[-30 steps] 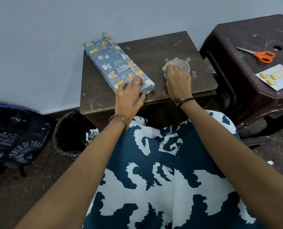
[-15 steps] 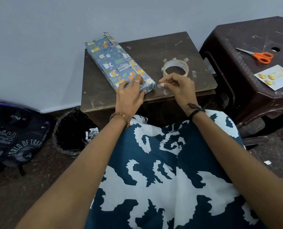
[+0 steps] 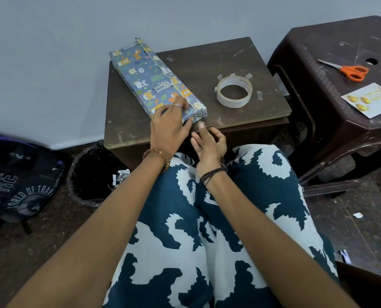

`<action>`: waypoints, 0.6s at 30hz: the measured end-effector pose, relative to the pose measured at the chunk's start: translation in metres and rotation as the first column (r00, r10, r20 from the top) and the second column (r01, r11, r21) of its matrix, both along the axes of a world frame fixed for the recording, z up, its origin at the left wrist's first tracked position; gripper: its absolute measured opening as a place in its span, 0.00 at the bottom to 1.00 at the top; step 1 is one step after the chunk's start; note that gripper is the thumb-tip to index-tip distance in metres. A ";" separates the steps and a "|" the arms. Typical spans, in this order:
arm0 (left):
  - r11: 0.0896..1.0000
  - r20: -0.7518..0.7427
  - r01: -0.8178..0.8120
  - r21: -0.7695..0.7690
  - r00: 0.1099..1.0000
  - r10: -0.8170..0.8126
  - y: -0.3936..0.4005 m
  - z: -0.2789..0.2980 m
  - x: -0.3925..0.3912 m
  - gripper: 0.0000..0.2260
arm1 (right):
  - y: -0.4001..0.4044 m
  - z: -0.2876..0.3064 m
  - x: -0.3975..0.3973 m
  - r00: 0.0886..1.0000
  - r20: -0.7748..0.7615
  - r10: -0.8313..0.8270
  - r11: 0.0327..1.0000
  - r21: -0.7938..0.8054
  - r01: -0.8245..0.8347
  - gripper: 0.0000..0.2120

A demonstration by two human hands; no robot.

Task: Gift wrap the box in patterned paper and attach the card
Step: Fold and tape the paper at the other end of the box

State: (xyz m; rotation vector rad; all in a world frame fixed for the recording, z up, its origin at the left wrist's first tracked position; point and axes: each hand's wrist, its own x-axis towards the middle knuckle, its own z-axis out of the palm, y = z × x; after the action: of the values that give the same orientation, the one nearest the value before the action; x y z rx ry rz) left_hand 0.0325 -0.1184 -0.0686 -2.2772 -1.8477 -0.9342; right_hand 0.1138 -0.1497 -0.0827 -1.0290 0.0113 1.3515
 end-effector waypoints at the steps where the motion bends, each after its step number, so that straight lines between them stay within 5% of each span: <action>1: 1.000 0.005 0.000 -0.018 1.000 0.001 0.000 0.000 0.000 0.10 | 0.000 -0.002 -0.004 1.000 -0.027 -0.016 0.999 -0.036 0.015 0.16; 18: 0.997 0.028 -0.021 -0.078 0.999 0.023 0.005 -0.004 -0.004 0.13 | 0.023 0.004 -0.022 0.995 -0.017 -0.098 0.980 -0.177 0.093 0.13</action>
State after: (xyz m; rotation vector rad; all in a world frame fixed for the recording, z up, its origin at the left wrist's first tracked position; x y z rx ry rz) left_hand 0.0282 -0.1135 -0.0728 -2.2938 -1.9502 -0.9133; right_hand 0.0916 -0.1271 -0.0789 -1.1446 0.2000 1.2928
